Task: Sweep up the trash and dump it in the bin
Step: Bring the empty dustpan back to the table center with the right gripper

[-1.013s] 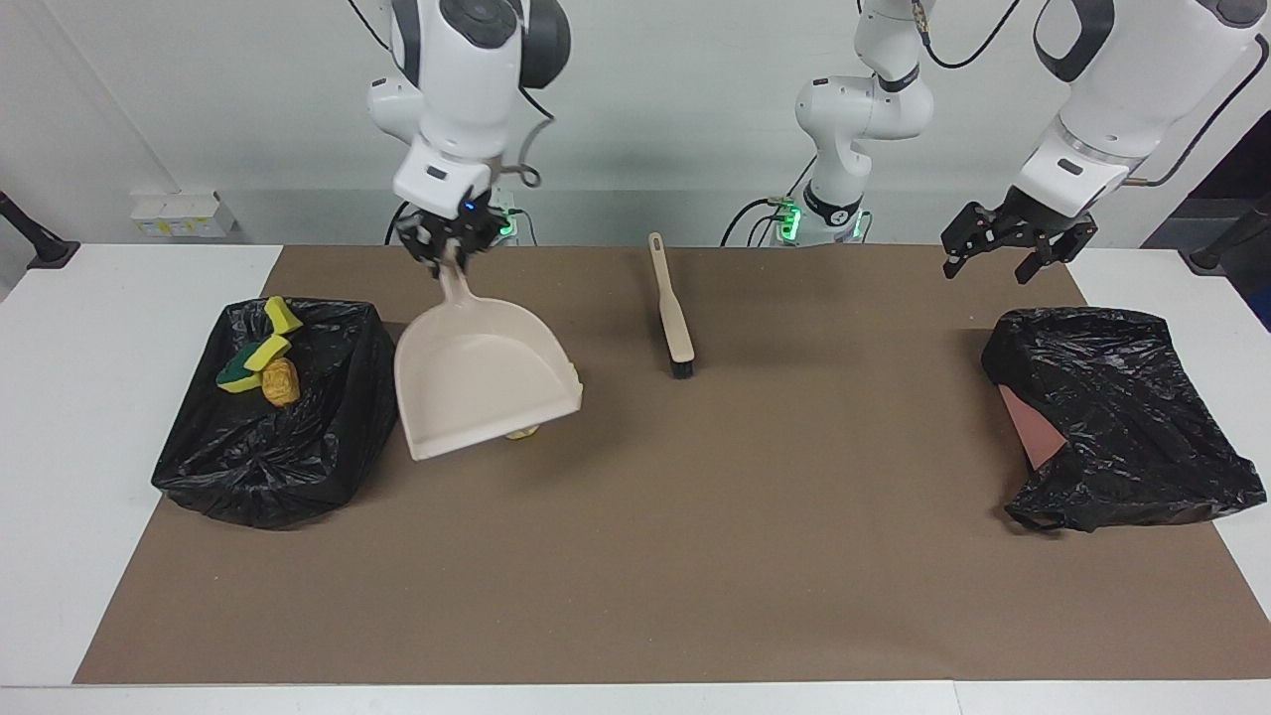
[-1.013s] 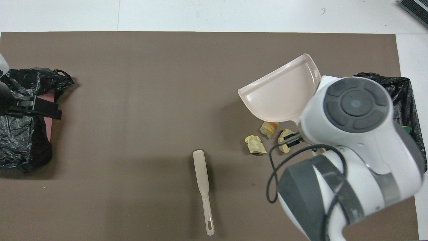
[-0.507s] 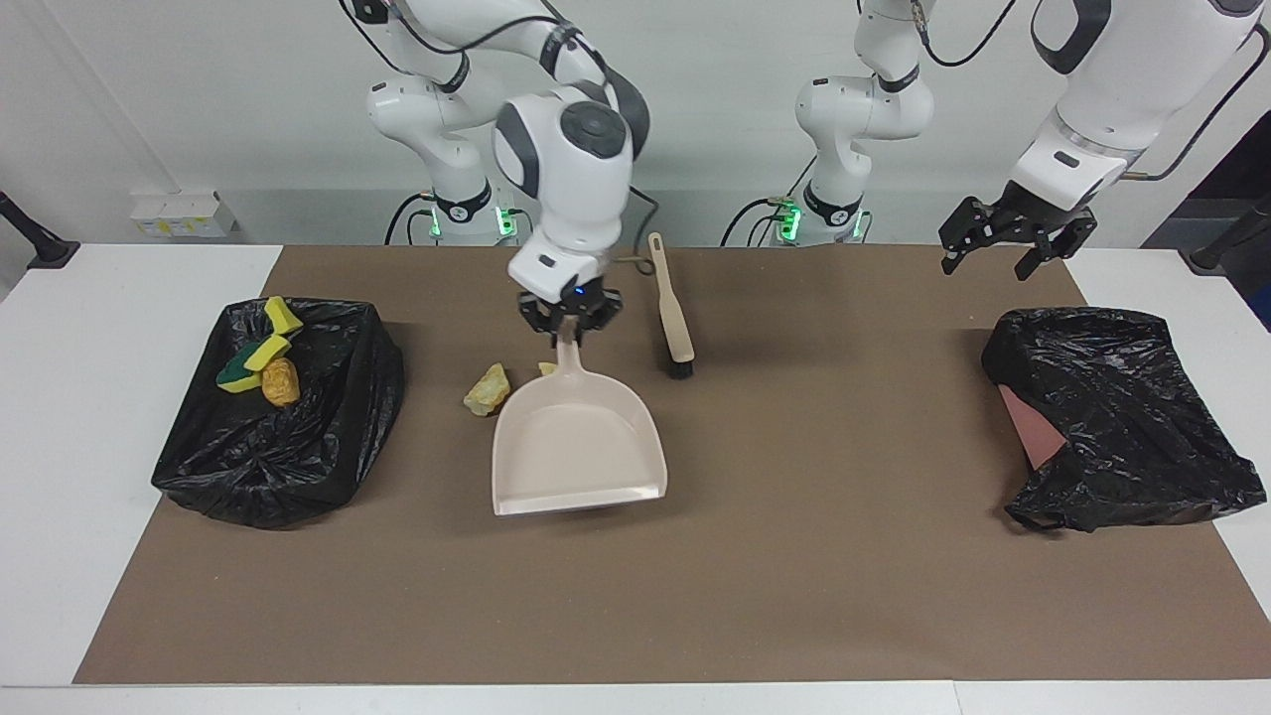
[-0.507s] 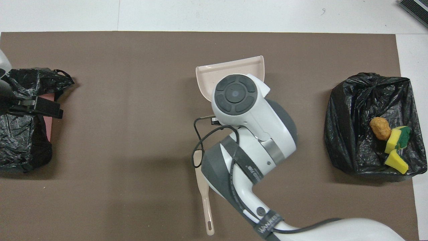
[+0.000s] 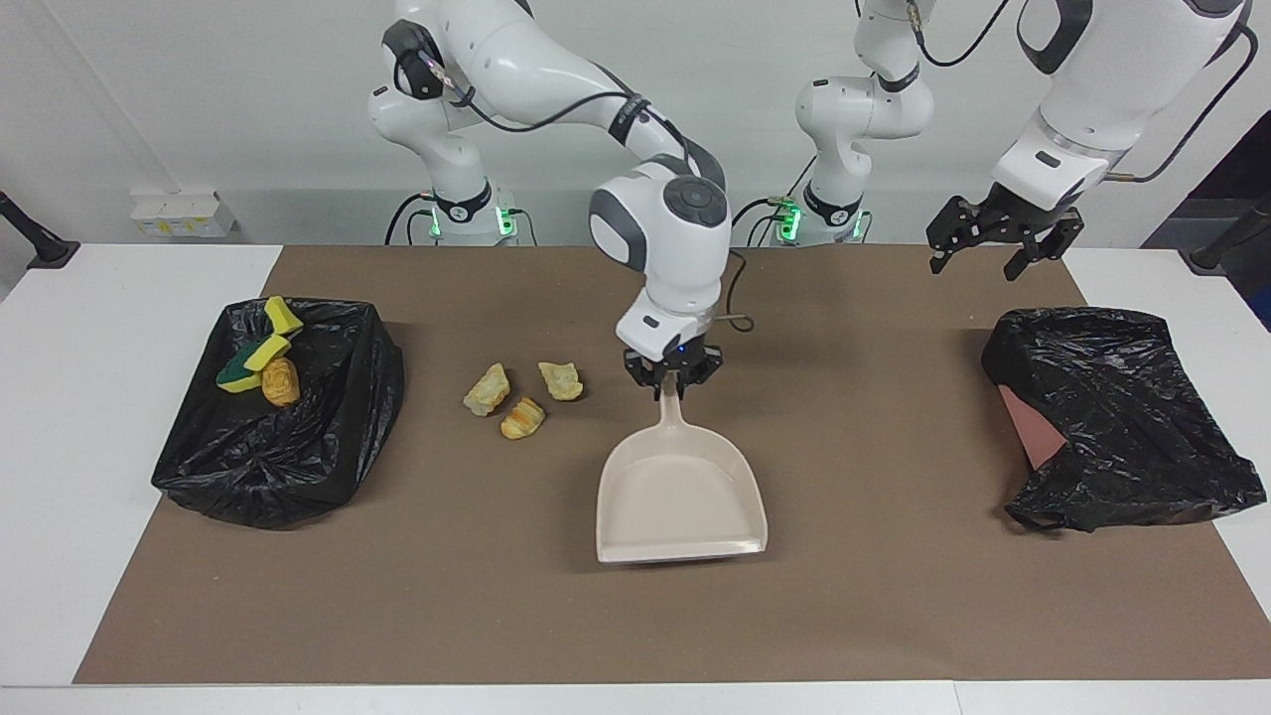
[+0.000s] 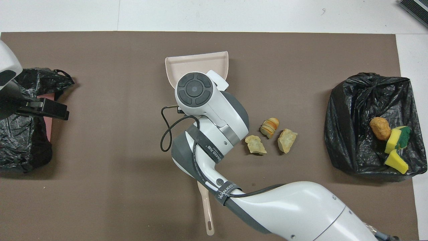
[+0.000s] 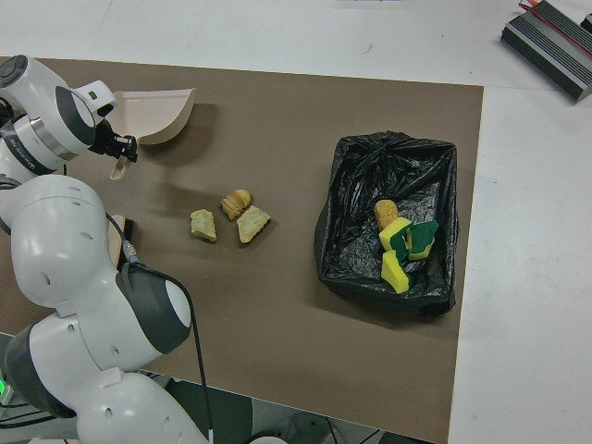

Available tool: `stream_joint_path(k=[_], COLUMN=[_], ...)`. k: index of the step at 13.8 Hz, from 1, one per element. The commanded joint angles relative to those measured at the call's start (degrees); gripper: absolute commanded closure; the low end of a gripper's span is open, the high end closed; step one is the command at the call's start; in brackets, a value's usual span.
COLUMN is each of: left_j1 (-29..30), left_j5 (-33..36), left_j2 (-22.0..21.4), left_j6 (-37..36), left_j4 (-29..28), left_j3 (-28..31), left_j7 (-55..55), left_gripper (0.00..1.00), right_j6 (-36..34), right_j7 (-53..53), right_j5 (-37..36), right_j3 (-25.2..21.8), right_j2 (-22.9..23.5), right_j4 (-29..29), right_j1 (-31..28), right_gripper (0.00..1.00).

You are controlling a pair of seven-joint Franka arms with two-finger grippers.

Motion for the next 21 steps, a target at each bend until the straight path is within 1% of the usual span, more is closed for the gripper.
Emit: stream_joint_path(k=[1, 2, 3, 4, 5, 6, 7, 9, 10, 13, 14, 16, 19, 20, 21], left_j1=[0.83, 0.92, 1.01, 1.01, 1.01, 1.01, 1.01, 1.01, 1.01, 1.01, 1.09, 1.53, 0.48, 0.31, -1.26], left_j5=[2.45, 2.27, 2.27, 2.27, 2.27, 2.18, 2.18, 2.18, 2.18, 2.18, 2.10, 1.75, 1.48, 1.48, 1.31], left_j2=[-0.16, -0.25, -0.34, -0.43, -0.43, -0.60, -0.69, -0.69, -0.69, -1.48, -1.66, -2.54, -2.28, -1.67, -1.14], left_j6=[-2.03, -2.03, -2.21, -2.38, -2.64, -2.56, -2.56, -2.56, -2.47, -2.47, -2.12, -1.68, -1.16, -1.07, -0.80], left_j4=[0.83, 0.56, 0.30, 0.21, 0.21, 0.12, 0.12, 0.12, 0.12, -1.11, -1.90, -3.13, -3.05, -2.87, -2.87], left_j3=[-0.80, -0.72, -0.72, -0.63, -0.46, -0.37, -0.28, -0.28, -0.28, -0.28, -0.19, -0.10, -0.36, -0.80, -0.89], left_j7=[0.57, 1.62, 1.89, 1.80, 1.80, 1.80, 1.80, 1.63, 1.80, 1.80, 1.80, 0.58, 0.13, -0.13, -1.52], left_gripper=[0.00, 0.00, 0.00, 0.00, 0.00, 0.00, 0.00, 0.00, 0.00, 0.00, 0.00, 0.00, 0.00, 0.00, 0.00], right_j6=[1.52, 1.70, 1.61, 1.35, 1.18, 0.91, 0.48, -0.14, -1.10, -4.71, -4.63, -2.79, 2.04, 3.18, 4.50], right_j7=[0.49, 0.49, 0.49, 0.49, 0.05, -0.30, -0.65, -0.83, -1.00, -4.07, -4.25, -4.61, -7.23, -7.33, -6.64], right_j5=[0.77, 1.03, 1.03, 0.86, 0.68, 0.68, 0.77, 1.73, 2.26, 8.49, 9.64, 12.10, 16.31, 17.89, 18.17], right_j3=[0.04, 0.04, 0.13, 0.13, 0.04, 0.04, 0.13, 0.13, 0.30, 0.31, 0.39, 0.48, 0.48, 0.48, 0.48], right_j2=[1.67, 1.58, 1.49, 1.40, 1.05, 0.35, -1.57, -7.53, -11.57, -24.05, -27.13, -32.41, -39.27, -39.99, -39.56], right_j4=[1.11, 0.84, 0.84, 0.75, 0.75, 0.57, -0.56, -6.16, -9.67, -21.80, -26.10, -34.89, -46.59, -48.63, -50.12], right_j1=[-0.12, -0.38, -0.47, 0.05, 0.23, 0.15, 0.06, -0.12, -0.55, -0.73, -0.21, 1.54, 3.57, 4.10, 5.84], right_gripper=[0.88, 0.80, 0.76, 0.62, 0.25, 0.00, 0.00, 0.00, 0.00, 0.00, 0.00, 0.00, 0.00, 0.00, 0.00])
